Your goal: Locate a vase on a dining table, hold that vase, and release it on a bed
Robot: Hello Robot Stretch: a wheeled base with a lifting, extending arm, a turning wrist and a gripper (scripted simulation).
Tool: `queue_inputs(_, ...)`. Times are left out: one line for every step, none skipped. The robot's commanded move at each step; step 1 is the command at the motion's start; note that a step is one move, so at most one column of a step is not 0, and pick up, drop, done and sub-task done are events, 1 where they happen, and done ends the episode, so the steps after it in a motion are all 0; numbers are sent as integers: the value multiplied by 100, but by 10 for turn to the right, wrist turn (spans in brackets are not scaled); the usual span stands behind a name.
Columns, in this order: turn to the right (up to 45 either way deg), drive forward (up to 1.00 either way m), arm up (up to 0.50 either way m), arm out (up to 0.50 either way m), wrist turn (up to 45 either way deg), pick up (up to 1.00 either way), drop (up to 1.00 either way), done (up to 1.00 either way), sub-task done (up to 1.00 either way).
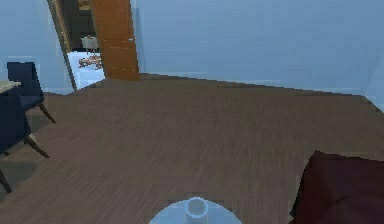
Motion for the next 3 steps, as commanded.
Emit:
queue_inputs(0,0,0,48,0,0,0,0,0)
queue_inputs(0,0,0,0,450,0,0,0,0)
queue_inputs(0,0,0,0,450,0,0,0,0)
